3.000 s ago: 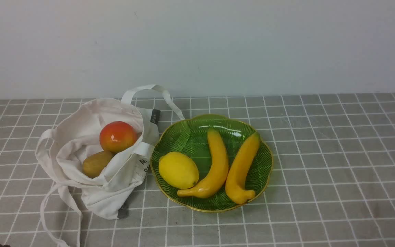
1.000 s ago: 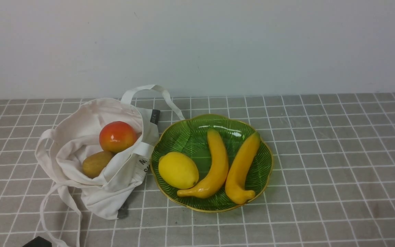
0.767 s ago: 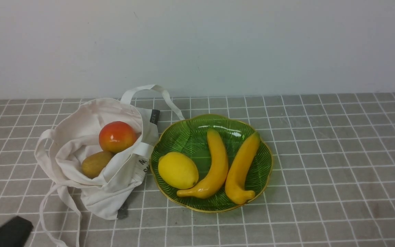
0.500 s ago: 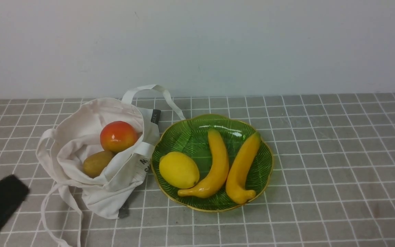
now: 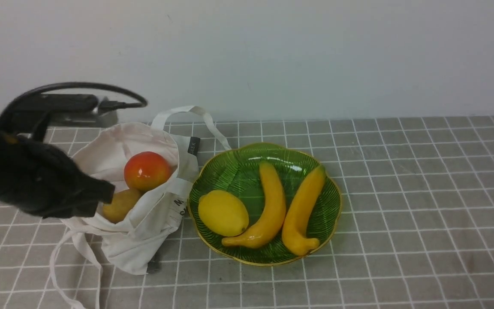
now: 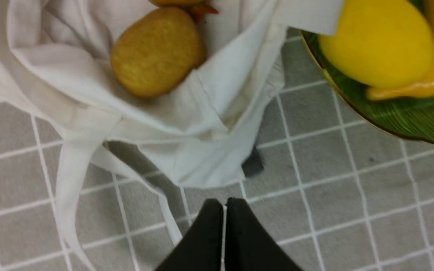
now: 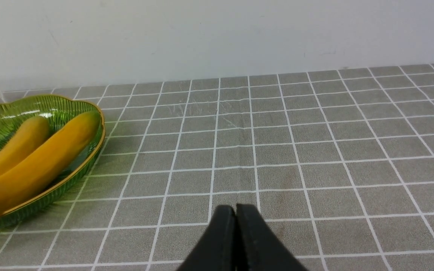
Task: Take the fruit out of the bag on the grey coffee tablecloth and place them on the plate.
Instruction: 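Reach into the cloth bag and grasp the kiwi with the left gripper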
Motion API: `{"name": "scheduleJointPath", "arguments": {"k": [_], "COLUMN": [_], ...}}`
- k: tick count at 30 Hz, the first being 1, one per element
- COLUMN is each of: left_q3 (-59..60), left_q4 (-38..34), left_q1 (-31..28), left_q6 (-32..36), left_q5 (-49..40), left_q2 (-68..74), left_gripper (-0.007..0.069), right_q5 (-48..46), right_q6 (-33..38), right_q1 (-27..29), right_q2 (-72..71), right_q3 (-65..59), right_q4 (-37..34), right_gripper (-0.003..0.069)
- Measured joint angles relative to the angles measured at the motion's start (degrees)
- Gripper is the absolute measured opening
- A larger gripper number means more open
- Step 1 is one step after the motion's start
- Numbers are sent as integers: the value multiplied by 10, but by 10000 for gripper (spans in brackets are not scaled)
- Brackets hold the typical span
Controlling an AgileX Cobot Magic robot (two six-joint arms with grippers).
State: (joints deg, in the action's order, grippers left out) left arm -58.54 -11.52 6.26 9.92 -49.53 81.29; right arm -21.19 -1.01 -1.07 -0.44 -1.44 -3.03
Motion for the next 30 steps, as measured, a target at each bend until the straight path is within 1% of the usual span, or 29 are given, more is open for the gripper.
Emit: {"name": "scheduleJointPath", "arguments": {"k": [6, 8, 12, 13, 14, 17, 21, 22, 23, 24, 26, 27, 29, 30], "left_q3": [-102, -122, -139, -142, -142, -142, -142, -142, -142, -142, -142, -142, -142, -142], "left_q4": [47, 61, 63, 56, 56, 50, 48, 47, 47, 46, 46, 46, 48, 49], "left_q1": [0, 0, 0, 0, 0, 0, 0, 0, 0, 0, 0, 0, 0, 0], "left_q6": [30, 33, 34, 39, 40, 55, 125, 152, 155, 173, 184, 187, 192, 192], "left_q5": [-37, -40, -29, -25, -24, -13, 22, 27, 27, 33, 37, 39, 52, 58], "left_q2": [160, 182, 202, 210, 210, 216, 217, 219, 219, 224, 234, 240, 256, 261], "left_gripper": [-8, -8, -2, 15, 15, 64, 209, 272, 272, 353, 454, 482, 578, 601], "right_q5": [0, 0, 0, 0, 0, 0, 0, 0, 0, 0, 0, 0, 0, 0], "right_q6": [0, 0, 0, 0, 0, 0, 0, 0, 0, 0, 0, 0, 0, 0], "right_q1": [0, 0, 0, 0, 0, 0, 0, 0, 0, 0, 0, 0, 0, 0], "right_q2": [0, 0, 0, 0, 0, 0, 0, 0, 0, 0, 0, 0, 0, 0], "right_q3": [0, 0, 0, 0, 0, 0, 0, 0, 0, 0, 0, 0, 0, 0], "right_q4": [0, 0, 0, 0, 0, 0, 0, 0, 0, 0, 0, 0, 0, 0], "right_gripper": [-14, -14, -14, -14, -14, -14, -14, -14, -14, -14, -14, -14, -14, -14]}}
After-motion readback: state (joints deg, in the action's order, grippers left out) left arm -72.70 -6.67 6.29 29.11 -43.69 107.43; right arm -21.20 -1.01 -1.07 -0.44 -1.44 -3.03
